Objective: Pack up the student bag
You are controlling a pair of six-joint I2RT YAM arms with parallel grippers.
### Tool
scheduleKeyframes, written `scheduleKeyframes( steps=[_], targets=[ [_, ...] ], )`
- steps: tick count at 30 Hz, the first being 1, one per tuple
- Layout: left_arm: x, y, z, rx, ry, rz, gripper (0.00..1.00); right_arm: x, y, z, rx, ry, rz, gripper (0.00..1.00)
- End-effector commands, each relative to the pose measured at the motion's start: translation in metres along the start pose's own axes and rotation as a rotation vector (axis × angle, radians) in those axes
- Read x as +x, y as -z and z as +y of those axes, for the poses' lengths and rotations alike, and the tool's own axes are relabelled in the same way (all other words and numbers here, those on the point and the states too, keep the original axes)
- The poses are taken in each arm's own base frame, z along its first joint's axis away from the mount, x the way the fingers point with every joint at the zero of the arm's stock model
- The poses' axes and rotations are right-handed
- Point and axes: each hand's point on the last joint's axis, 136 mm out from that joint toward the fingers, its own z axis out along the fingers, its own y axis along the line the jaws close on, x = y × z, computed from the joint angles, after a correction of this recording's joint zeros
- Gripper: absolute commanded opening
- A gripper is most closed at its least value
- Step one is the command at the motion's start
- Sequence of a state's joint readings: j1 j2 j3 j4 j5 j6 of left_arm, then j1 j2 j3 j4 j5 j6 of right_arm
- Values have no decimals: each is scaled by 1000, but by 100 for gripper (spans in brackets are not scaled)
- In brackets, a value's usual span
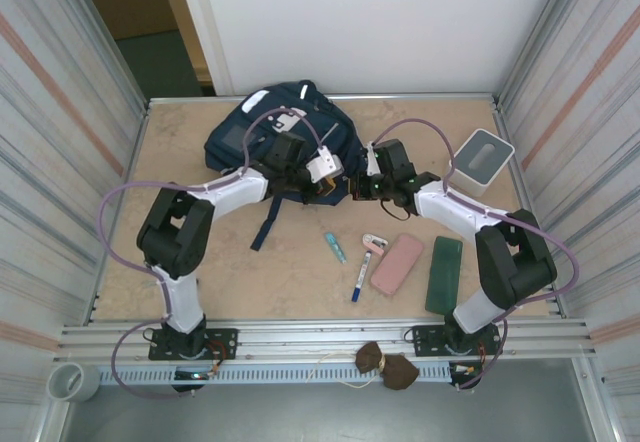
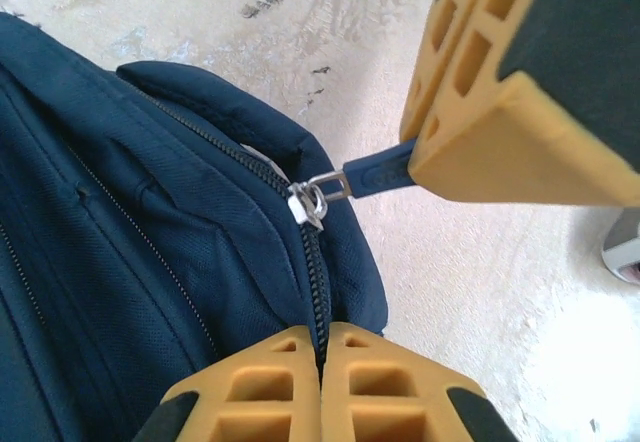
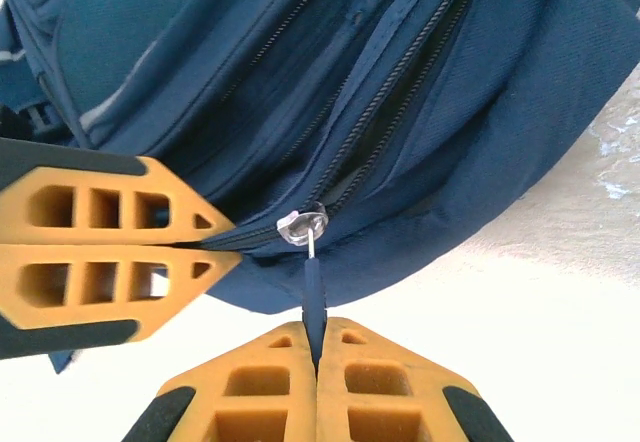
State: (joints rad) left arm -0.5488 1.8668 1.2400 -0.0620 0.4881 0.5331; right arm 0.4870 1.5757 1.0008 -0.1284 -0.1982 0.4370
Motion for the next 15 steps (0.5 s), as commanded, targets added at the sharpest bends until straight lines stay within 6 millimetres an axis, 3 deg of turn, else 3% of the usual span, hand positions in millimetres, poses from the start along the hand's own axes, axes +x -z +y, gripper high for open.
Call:
scheduleKeyframes(
  steps=[1, 8, 15],
  targets=[
    [-22, 36, -7, 21, 1, -109, 2, -9, 16, -28, 182, 11, -32, 0],
    [6, 75, 6, -84, 54, -118, 2, -25, 12, -50, 342, 39, -53, 0],
    [32, 84, 12, -147, 61, -75, 5, -36, 2, -34, 310, 60, -64, 0]
  ],
)
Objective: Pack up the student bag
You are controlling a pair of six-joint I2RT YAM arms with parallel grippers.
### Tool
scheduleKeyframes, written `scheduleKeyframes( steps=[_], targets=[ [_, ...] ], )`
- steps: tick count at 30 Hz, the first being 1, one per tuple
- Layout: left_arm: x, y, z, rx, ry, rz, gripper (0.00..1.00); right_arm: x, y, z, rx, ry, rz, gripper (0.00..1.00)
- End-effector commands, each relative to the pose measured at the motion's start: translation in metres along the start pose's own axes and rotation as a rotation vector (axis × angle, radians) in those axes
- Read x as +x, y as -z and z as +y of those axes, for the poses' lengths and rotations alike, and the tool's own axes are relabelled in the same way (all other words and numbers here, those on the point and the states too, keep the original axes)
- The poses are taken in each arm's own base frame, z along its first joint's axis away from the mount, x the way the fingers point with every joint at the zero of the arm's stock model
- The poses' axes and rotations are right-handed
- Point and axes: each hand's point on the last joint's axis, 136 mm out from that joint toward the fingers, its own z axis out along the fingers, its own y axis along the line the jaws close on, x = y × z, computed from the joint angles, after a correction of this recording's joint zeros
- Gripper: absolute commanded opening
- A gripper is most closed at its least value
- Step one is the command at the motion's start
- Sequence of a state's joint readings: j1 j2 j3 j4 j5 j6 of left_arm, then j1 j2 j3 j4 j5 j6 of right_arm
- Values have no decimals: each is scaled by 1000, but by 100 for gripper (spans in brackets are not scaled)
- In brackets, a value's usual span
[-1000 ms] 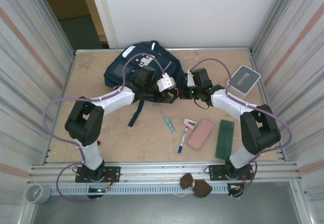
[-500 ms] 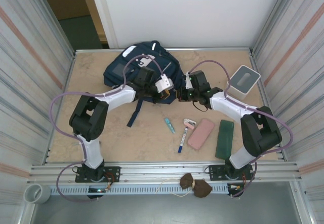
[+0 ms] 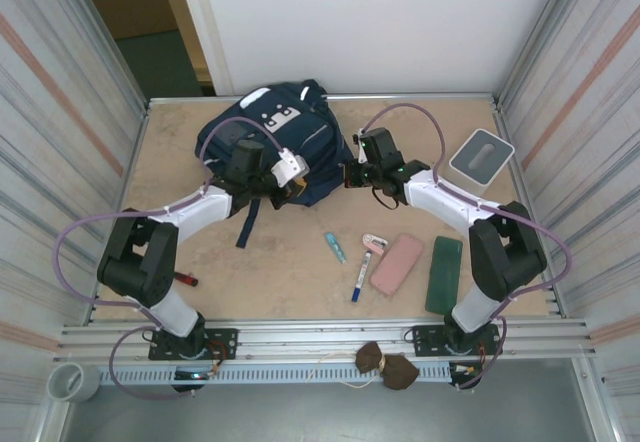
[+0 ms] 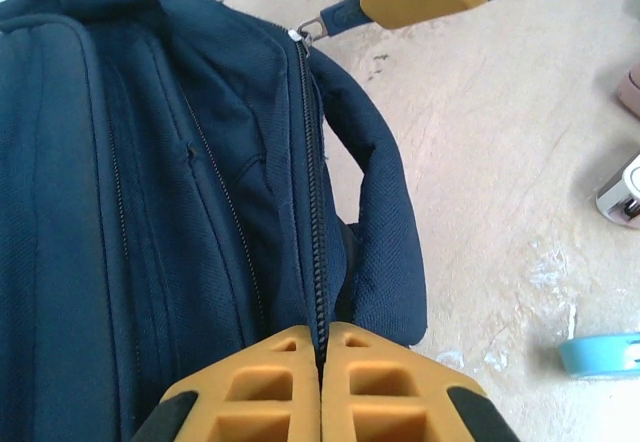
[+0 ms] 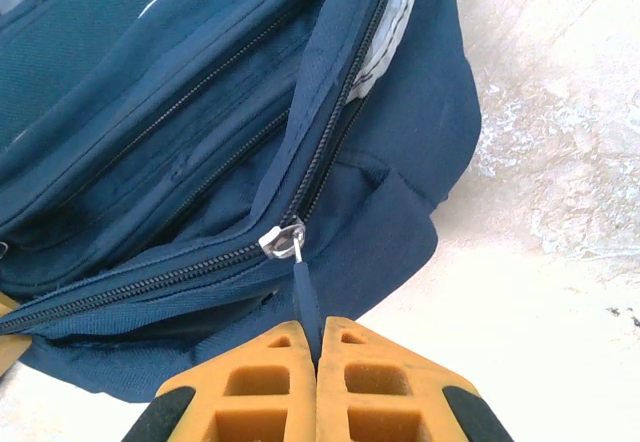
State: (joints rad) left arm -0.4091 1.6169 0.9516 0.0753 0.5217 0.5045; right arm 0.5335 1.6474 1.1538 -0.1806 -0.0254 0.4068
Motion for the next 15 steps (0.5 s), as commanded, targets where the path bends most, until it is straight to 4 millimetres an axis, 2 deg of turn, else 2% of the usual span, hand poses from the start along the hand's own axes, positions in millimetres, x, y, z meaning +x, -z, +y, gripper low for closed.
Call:
scheduleKeyframes(
  steps=[1, 4, 6, 8, 9, 15],
  targets=[
    [6, 14, 0, -19, 2, 21, 6, 2, 3, -37, 174, 8, 17, 0],
    [17, 12, -3, -12, 8, 59, 11, 1, 4, -17, 70, 2, 12, 0],
    [17, 10, -7, -4, 7, 66, 20, 2, 6, -5, 6, -10, 11, 0],
    [9, 7, -13, 6, -14, 63, 34, 5, 7, 3, -35, -22, 11, 0],
    [4, 5, -17, 11, -29, 61, 38, 7, 8, 6, -46, -26, 11, 0],
    [-23, -18, -34, 45, -112, 60, 48, 12, 15, 17, -89, -48, -9, 0]
  ],
)
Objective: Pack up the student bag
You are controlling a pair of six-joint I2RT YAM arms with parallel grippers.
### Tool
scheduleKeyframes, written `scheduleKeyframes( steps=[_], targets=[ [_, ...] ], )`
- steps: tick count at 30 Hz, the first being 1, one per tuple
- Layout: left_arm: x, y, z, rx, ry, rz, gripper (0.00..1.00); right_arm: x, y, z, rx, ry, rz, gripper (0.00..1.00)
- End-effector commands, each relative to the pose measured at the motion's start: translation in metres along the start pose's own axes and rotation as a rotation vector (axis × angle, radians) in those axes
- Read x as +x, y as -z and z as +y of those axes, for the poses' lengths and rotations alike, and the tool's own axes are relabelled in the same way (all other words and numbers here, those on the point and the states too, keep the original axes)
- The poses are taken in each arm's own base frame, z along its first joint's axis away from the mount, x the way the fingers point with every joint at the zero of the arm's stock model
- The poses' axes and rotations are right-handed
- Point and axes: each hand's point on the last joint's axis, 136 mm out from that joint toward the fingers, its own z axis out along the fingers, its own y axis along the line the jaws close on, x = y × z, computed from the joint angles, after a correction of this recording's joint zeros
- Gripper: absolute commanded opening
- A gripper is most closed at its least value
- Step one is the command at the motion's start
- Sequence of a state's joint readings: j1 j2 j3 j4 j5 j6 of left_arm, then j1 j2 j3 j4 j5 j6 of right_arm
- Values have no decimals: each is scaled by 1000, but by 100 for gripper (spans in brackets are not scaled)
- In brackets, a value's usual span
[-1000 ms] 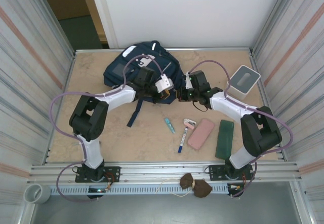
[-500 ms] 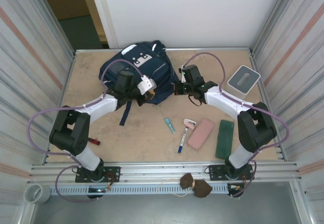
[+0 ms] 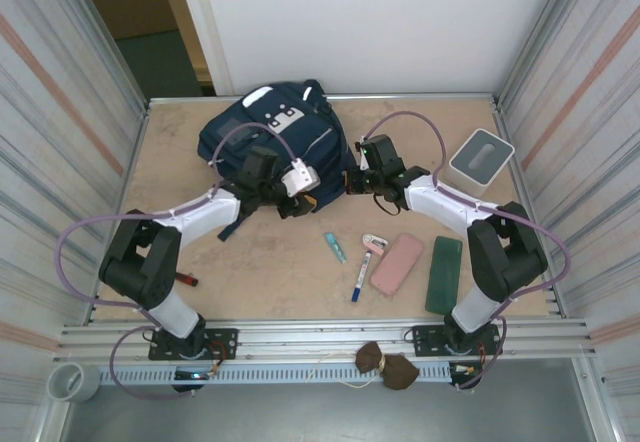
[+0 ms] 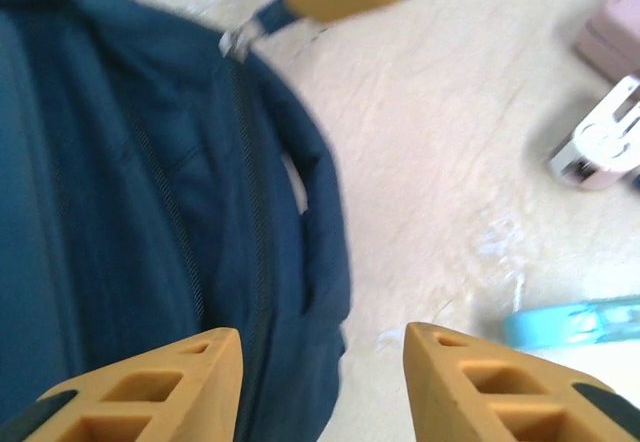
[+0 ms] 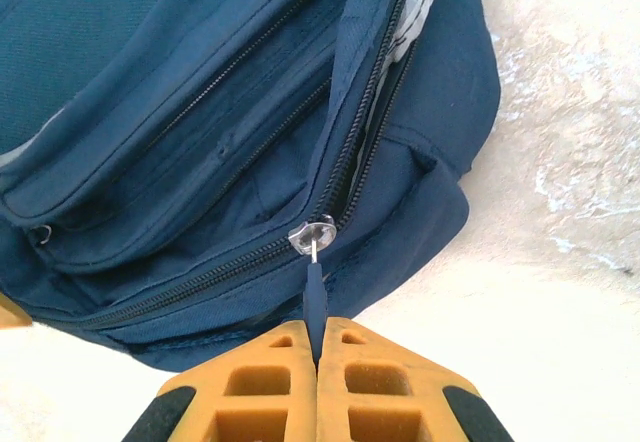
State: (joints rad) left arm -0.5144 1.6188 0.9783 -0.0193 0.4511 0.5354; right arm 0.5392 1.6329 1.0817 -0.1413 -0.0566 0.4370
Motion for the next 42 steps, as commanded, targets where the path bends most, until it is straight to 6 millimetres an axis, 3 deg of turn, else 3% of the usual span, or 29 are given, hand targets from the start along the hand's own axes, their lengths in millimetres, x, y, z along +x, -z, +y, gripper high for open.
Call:
scheduleKeyframes(
  steps=[1, 11, 14, 16, 21, 25, 31, 37, 41, 42],
  targets=[
    [-25, -8, 4, -12, -62, -9, 49, -7, 19, 20, -72, -21, -41, 0],
    [-33, -48, 12, 31, -82, 7, 46, -7, 29, 31, -107, -26, -61, 0],
    [-34, -55, 15, 45, -73, -1, 37, -6, 29, 30, -104, -28, -64, 0],
    [-37, -56, 17, 51, -64, -11, 24, -4, 28, 26, -86, -24, -60, 0],
    [-44, -33, 13, 99, -15, -85, 0, -2, 24, -6, 75, 15, -59, 0],
    [-36, -7, 6, 144, 32, -108, 0, -10, 19, -30, 202, 63, -68, 0],
    [-12, 17, 12, 74, 64, -97, 0, -25, 8, -47, 272, 70, -66, 0],
    [7, 32, 10, 33, 84, -86, 0, -30, -12, -41, 249, 67, -45, 0],
    [13, 34, 7, 11, 89, -90, 0, -27, -20, -26, 188, 84, -19, 0],
    [9, 34, 6, 12, 81, -102, 7, -27, -18, -21, 171, 90, -26, 0]
  ],
)
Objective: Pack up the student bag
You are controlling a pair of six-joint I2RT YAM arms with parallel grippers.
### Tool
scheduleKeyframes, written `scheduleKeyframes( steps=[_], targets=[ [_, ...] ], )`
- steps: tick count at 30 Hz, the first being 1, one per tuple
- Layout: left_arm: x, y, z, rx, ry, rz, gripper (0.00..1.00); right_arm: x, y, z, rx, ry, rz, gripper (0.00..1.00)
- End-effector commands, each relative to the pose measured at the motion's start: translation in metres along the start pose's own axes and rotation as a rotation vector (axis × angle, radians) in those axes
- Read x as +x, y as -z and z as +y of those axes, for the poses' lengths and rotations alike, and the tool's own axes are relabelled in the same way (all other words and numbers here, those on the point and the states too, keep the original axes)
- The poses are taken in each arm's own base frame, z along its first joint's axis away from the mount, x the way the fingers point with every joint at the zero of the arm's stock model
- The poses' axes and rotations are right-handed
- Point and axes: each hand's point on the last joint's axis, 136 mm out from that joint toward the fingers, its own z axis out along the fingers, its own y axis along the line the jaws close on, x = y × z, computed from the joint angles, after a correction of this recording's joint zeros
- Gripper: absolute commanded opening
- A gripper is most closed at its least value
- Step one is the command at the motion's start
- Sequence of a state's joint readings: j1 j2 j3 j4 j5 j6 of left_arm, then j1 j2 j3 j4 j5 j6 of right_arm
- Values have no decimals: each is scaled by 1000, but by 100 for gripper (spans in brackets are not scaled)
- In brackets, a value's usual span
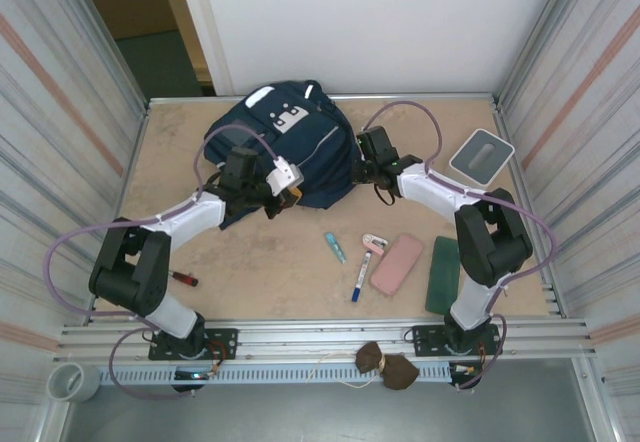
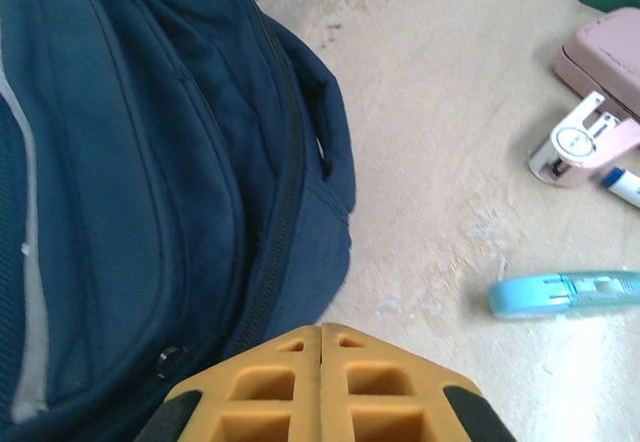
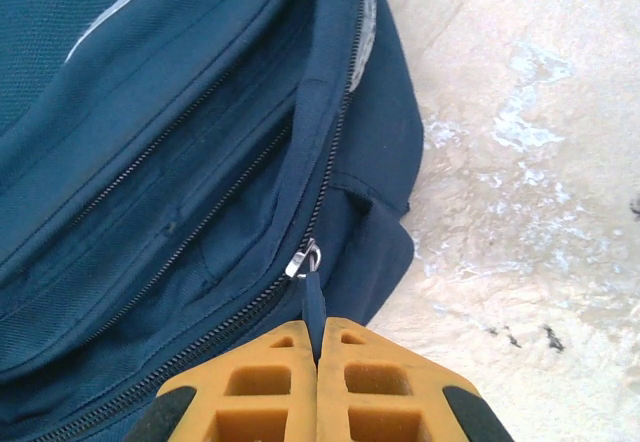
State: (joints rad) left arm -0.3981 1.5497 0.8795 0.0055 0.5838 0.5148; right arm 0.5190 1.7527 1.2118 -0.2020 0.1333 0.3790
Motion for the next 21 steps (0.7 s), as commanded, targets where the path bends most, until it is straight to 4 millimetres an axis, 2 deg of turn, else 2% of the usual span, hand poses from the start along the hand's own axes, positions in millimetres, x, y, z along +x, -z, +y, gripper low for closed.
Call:
scheduleKeyframes(
  steps=[1, 3, 4, 8, 14, 21],
  targets=[
    [-16, 5, -4, -11, -22, -54, 17, -2, 7, 17, -52, 45, -4, 0],
    [-25, -3, -6, -12, -60, -52, 34, -1, 14, 20, -79, 21, -9, 0],
    [-30, -9, -7, -11, -77, -48, 39, -1, 17, 20, -92, 8, -14, 0],
    [-50, -38, -6, 11, -129, -26, 50, 1, 26, 23, -130, -32, -25, 0],
    [-66, -81, 2, 50, -142, -10, 54, 2, 34, 20, -151, -60, -33, 0],
    [-64, -113, 6, 92, -108, -2, 54, 3, 36, 15, -157, -81, -38, 0]
  ],
)
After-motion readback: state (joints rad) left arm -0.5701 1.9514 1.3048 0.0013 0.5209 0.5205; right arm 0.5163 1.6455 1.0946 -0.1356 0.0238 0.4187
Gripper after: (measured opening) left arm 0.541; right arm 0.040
